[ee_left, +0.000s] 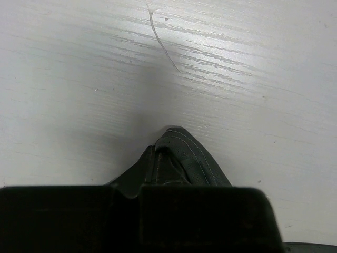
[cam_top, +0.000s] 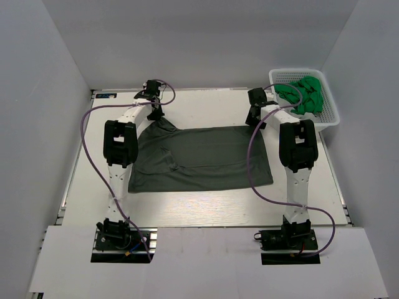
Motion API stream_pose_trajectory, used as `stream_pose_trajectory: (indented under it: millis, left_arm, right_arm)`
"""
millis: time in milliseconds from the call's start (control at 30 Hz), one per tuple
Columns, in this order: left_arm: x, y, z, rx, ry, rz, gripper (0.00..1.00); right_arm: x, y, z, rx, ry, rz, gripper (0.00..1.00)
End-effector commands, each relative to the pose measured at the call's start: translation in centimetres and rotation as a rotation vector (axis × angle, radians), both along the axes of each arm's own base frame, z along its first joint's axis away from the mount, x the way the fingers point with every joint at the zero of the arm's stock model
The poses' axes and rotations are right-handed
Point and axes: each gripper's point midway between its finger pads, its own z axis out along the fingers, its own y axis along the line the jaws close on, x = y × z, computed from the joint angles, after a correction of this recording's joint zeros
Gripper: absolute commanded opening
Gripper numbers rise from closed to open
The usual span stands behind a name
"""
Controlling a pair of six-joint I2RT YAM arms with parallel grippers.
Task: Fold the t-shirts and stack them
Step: Grap the side of the flattened tshirt furthest away from the robot with both arms
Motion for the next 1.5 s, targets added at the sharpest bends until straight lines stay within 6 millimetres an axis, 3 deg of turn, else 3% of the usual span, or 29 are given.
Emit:
stream_pose_trajectory:
  millis: [0,67,100,167,200,300,333,433,533,567,600,633,667,700,733,900,933,1000,1033,1200,1233,1333,1467]
  left_arm:
    - [0.1,-0.5,4.1,-0.047,-0.067,-0.032,0.0]
    - [0.1,-0.8,5.0,-0.06,-0.084,-0.055,0.0]
    - [0.1,-0.8,4.7,-0.059,-0.083,-0.055,0.0]
    - [0.1,-0.8,5.8,-0.063,-0.107,-0.056,0.0]
    - [0.0,-0.6,6.4,-0.056,-0.116,-0.05,0.0]
    - [-0.7,-0.3,7.0,-0.048,-0.118,-0.043,0.0]
    - [-1.0,-0.3,8.1,-0.06,-0.135,-0.031,0.0]
    - [-2.9,-0.3,8.2,-0.063,-0.122,-0.016,0.0]
    - [-5.2,-0.3,9.4,-0.113,-0.156,0.023,0.0]
    - [-6.8,-0.3,8.0,-0.132,-0.124,0.039,0.0]
    - [-7.0,-0.3,10.3,-0.152,-0.189,0.044,0.0]
    - [-7.5,-0.4,10.7,-0.17,-0.2,0.045,0.0]
    - [-8.8,-0.2,9.7,-0.173,-0.18,0.056,0.0]
    - [-9.4,-0.6,11.1,-0.209,-0.208,0.045,0.0]
    - [-9.9,-0.7,11.3,-0.218,-0.207,0.037,0.0]
    - [-13.4,-0.2,11.5,-0.247,-0.19,0.077,0.0]
    - [-14.6,-0.1,10.7,-0.248,-0.161,0.091,0.0]
    - [-16.0,0.2,11.6,-0.26,-0.175,0.1,0.0]
    - [-17.3,0.2,10.6,-0.271,-0.143,0.109,0.0]
    - [-20.7,0.7,10.5,-0.291,-0.13,0.142,0.0]
    - [-21.6,0.8,10.4,-0.297,-0.126,0.151,0.0]
    - [-22.8,1.0,10.0,-0.302,-0.122,0.161,0.0]
    - [-23.1,1.7,11.3,-0.275,-0.144,0.167,0.0]
  right_arm:
    - [0.7,-0.6,-0.2,-0.015,-0.033,-0.028,0.49]
    - [1.0,-0.6,-0.4,-0.019,-0.033,-0.011,0.44]
    - [1.2,-0.5,-0.3,-0.017,-0.037,-0.007,0.27]
    - [1.4,-0.6,0.0,-0.03,-0.047,0.007,0.21]
    - [1.4,-0.7,0.1,-0.033,-0.049,-0.002,0.12]
    - [1.5,-0.5,1.1,-0.041,-0.077,0.043,0.08]
    - [1.5,-0.5,1.3,-0.04,-0.082,0.056,0.07]
    - [1.3,0.1,2.9,-0.053,-0.148,0.143,0.0]
    - [0.9,0.7,4.5,-0.036,-0.197,0.201,0.0]
    - [0.9,0.9,4.8,-0.032,-0.207,0.214,0.0]
    - [0.9,1.0,6.3,-0.038,-0.237,0.242,0.0]
    - [0.5,1.4,5.8,-0.023,-0.241,0.271,0.0]
    - [0.3,1.7,6.1,-0.008,-0.249,0.288,0.0]
    - [-0.2,1.7,6.6,-0.012,-0.271,0.308,0.0]
    - [-0.5,2.5,6.8,0.009,-0.28,0.344,0.0]
    - [-2.0,2.5,8.9,-0.008,-0.354,0.393,0.0]
    - [-2.3,2.4,9.6,-0.021,-0.369,0.394,0.0]
    - [-3.3,2.2,8.8,-0.033,-0.354,0.403,0.0]
    - [-3.6,2.0,9.8,-0.036,-0.372,0.402,0.0]
    - [-5.6,1.5,8.5,-0.06,-0.349,0.407,0.0]
    - [-5.7,1.2,9.4,-0.06,-0.371,0.397,0.0]
    - [-6.4,0.9,9.4,-0.058,-0.383,0.385,0.0]
    - [-6.9,0.8,9.8,-0.063,-0.385,0.385,0.0]
